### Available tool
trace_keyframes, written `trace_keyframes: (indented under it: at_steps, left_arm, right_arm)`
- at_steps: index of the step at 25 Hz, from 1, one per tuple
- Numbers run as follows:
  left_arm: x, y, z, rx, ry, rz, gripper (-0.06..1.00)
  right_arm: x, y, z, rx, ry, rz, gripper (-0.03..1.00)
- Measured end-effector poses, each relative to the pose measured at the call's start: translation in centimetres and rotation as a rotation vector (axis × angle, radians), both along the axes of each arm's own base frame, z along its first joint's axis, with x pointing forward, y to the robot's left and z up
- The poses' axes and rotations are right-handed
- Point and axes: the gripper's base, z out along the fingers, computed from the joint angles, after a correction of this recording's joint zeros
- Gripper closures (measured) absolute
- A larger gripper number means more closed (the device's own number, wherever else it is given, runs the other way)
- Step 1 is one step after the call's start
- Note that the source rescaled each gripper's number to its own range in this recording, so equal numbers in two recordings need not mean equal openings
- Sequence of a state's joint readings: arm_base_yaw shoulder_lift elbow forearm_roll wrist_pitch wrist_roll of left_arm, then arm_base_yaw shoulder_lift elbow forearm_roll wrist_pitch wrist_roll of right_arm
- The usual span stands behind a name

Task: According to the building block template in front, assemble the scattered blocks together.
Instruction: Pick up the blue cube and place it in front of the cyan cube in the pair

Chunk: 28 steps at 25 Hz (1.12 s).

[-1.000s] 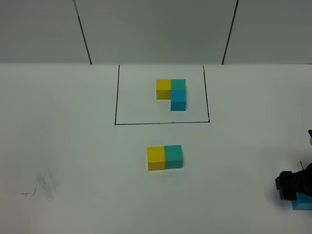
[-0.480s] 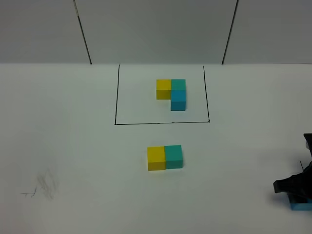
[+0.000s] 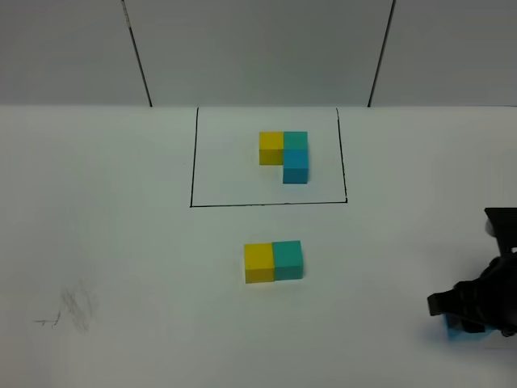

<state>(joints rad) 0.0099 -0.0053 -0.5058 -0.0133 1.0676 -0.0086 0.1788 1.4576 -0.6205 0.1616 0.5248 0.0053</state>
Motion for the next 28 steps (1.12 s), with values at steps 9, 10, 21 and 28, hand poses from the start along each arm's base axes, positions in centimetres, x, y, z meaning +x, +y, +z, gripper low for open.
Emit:
trace_keyframes:
  at_steps: [9,10,21,28]
  left_arm:
    - [0.0,0.0,0.0,0.000,0.000,0.000,0.29]
    - [0.0,0.0,0.0,0.000,0.000,0.000,0.29]
    - [0.0,0.0,0.0,0.000,0.000,0.000,0.29]
    - [0.0,0.0,0.0,0.000,0.000,0.000,0.29]
  right_arm:
    - [-2.3,5.9,0.7,-0.028,0.063,0.031,0.73]
    - [-2.4,6.6,0.9,-0.036,0.058,0.033,0.73]
    - [-2.5,14.5,1.8,0.024,0.057,-0.101,0.73]
    - [-0.8,18.9,0.3,0.011,0.092,-0.117,0.73]
